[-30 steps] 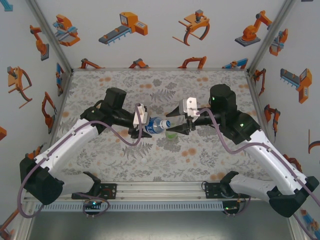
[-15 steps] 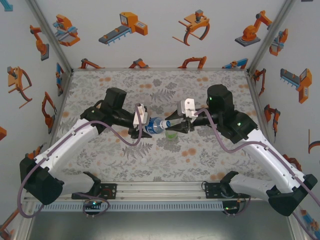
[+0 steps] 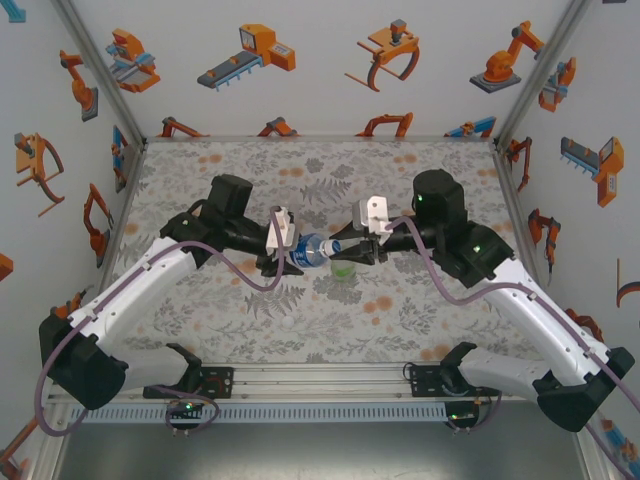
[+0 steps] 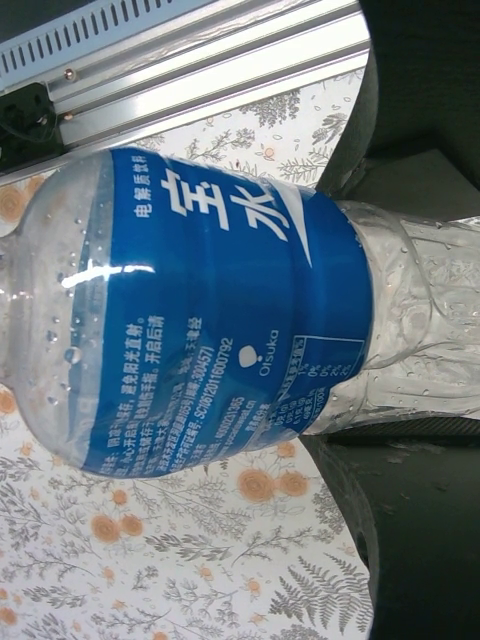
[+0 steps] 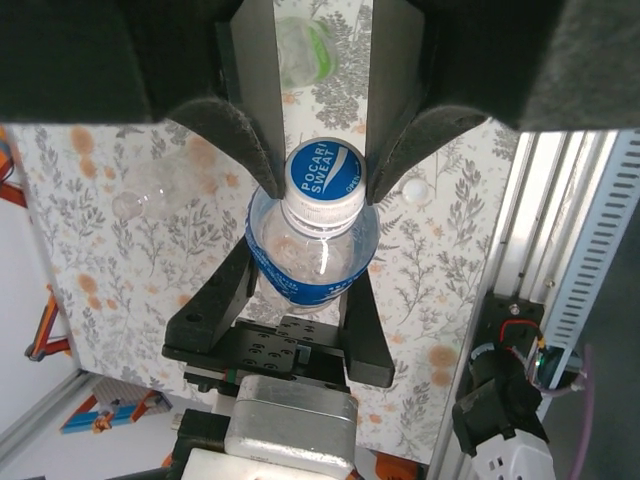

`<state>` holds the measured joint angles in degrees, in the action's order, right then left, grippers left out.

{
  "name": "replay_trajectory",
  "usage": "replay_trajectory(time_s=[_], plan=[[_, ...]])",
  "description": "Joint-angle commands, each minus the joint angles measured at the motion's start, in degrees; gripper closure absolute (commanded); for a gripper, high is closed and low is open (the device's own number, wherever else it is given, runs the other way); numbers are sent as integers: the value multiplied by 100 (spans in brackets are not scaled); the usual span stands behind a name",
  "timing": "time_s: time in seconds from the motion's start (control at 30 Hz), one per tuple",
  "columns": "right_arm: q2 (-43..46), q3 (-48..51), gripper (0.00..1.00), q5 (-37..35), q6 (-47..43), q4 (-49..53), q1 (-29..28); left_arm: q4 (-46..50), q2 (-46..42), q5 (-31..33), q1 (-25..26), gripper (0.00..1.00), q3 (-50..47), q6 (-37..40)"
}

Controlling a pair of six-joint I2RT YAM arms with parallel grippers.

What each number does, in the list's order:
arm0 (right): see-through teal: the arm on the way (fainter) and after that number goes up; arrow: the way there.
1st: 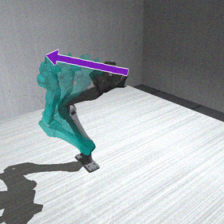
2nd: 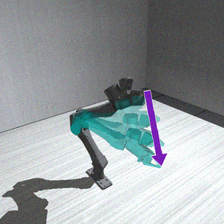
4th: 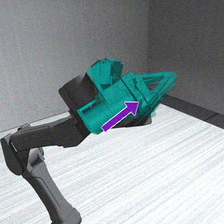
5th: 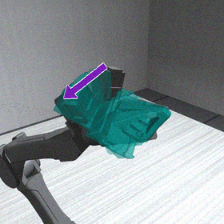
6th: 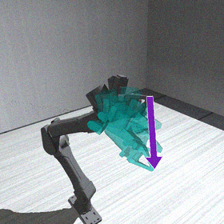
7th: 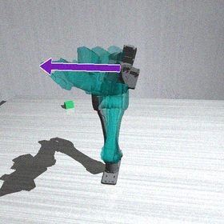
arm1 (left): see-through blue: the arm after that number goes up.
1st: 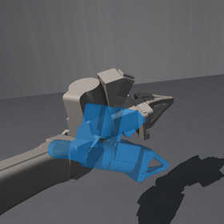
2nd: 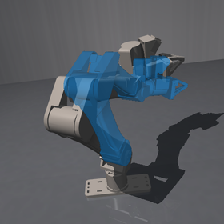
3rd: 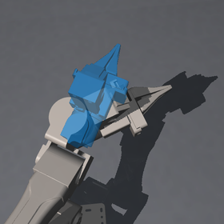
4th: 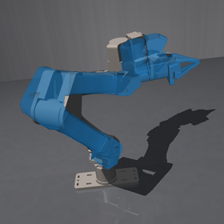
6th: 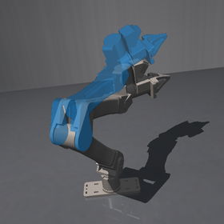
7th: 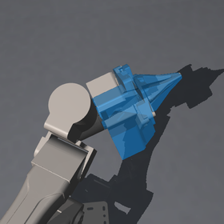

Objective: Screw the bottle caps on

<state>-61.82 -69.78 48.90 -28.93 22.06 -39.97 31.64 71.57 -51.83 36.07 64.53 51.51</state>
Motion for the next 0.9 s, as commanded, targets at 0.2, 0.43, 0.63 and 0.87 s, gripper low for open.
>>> replay_trajectory(time_s=[0.2,0.43,0.63,0.87], plan=[[-171,535,100,-1962,4441,-892,-38,26,134,585,15,100,275,-183],[-572,259,100,-2685,7672,-142,-27,19,261,929,22,100,346,-333],[-673,366,100,-2886,8927,-43,-20,23,296,1107,24,100,358,-376],[-695,303,94,-2963,8519,-39,-7,24,329,1054,31,100,369,-389]])
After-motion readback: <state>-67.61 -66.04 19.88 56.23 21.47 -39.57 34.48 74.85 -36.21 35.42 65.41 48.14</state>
